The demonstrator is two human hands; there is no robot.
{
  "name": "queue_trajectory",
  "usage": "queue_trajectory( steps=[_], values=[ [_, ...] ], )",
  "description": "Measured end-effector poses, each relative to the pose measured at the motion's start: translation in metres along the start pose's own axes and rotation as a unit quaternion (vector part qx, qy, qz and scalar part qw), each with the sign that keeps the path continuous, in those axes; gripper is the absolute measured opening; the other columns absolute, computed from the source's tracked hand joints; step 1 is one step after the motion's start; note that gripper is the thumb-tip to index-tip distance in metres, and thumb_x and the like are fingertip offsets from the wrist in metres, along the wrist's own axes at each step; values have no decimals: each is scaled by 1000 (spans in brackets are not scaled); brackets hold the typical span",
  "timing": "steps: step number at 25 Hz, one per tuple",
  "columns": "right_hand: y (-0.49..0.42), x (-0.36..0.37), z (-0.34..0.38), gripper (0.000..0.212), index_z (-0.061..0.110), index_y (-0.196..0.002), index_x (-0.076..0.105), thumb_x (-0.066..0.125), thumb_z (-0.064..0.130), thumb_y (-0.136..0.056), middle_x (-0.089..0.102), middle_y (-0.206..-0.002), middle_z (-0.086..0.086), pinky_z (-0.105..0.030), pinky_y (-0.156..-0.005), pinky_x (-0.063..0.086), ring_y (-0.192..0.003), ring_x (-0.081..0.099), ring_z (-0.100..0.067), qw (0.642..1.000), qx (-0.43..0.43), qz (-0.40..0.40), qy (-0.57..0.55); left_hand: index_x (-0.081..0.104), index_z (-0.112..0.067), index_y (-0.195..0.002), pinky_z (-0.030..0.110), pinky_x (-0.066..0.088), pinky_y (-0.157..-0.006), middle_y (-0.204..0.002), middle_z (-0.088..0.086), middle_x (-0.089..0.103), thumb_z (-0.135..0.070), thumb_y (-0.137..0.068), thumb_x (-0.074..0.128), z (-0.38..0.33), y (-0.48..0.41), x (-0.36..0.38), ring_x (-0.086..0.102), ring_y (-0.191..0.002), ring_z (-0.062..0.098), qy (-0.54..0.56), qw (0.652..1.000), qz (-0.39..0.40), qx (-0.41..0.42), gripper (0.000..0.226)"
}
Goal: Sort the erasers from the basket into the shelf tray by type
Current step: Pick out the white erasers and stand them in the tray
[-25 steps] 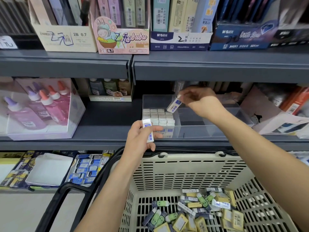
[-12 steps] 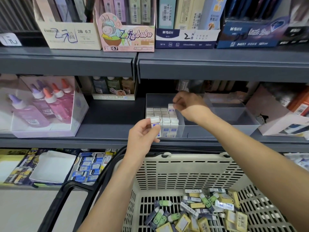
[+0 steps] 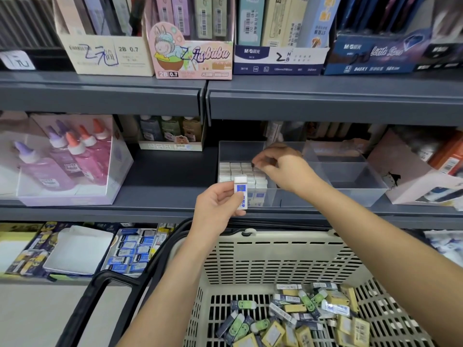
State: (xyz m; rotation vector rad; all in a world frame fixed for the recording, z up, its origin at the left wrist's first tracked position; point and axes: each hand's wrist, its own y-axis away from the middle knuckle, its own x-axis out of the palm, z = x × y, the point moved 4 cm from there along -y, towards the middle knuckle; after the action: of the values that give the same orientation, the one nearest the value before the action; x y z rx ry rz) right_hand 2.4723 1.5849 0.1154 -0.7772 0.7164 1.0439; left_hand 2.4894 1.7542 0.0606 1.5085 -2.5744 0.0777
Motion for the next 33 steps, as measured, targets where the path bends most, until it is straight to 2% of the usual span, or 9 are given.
queue_trajectory(
  steps=[3,6,9,12,14,19,25,29,33],
  values=[
    [31,-6,24,19,39,-102,62,56,26,-90,68,-91,5,-20,-74,46,-75,58,-7,983,-56,85,-150,67,-15,-99,17,50,-55,-88,3,72,-2,-86,62,0,1,3,64,-63,6,1,1000,14,-3,20],
    [45,-6,27,22,36,-103,62,61,21,-88,61,-81,5,-29,-75,50,-75,57,-15,980,-64,143,-123,69,-22,-91,17,51,-56,-82,-2,73,-3,-86,63,-3,6,9,64,-63,7,-10,998,57,4,21],
    [42,-21,14,14,25,-92,63,68,17,-81,62,-79,3,-35,-81,52,-74,60,-16,981,-6,100,-167,67,-22,-91,18,51,-55,-87,5,70,-6,-86,64,-7,7,2,64,-65,7,-23,999,-8,38,17],
    [34,-44,-7,11,20,-86,66,72,23,-78,61,-69,7,-18,-66,46,-57,52,2,985,49,-2,-166,61,-28,-92,14,48,-56,-79,-6,61,-8,-86,61,-12,5,-14,55,-57,-1,-83,984,-125,96,20],
    [31,-49,-16,15,20,-87,66,72,29,-77,63,-74,4,-17,-64,42,-59,51,-1,991,64,-39,-115,55,-29,-98,10,46,-63,-88,-9,57,-9,-86,61,-10,3,-19,55,-68,-5,-124,972,-168,105,23],
    [30,-39,-14,14,28,-79,60,72,35,-76,59,-67,11,-7,-56,35,-56,49,3,997,59,-37,-35,49,-18,-123,14,40,-80,-109,-8,54,-14,-87,62,3,-3,-16,54,-97,7,-209,967,-138,52,39],
    [35,-14,-13,17,21,-89,69,71,34,-79,56,-66,10,-16,-56,34,-59,47,-1,998,54,25,26,51,-19,-120,18,43,-82,-103,-15,54,-14,-87,62,3,-3,-17,55,-96,4,-216,965,-135,63,35],
    [44,-10,-7,32,16,-111,66,65,34,-84,56,-83,1,-25,-76,41,-77,49,-12,993,-5,53,101,50,-24,-112,7,42,-73,-109,-6,54,-11,-86,60,3,5,-13,54,-94,3,-199,965,-149,86,31],
    [80,-27,-11,38,21,-119,61,67,29,-82,50,-88,6,-9,-74,32,-78,49,-10,999,-3,-3,42,50,-30,-100,11,44,-67,-99,-3,51,-9,-86,59,0,34,-1,51,-79,1,-175,958,-159,164,27]
  ],
)
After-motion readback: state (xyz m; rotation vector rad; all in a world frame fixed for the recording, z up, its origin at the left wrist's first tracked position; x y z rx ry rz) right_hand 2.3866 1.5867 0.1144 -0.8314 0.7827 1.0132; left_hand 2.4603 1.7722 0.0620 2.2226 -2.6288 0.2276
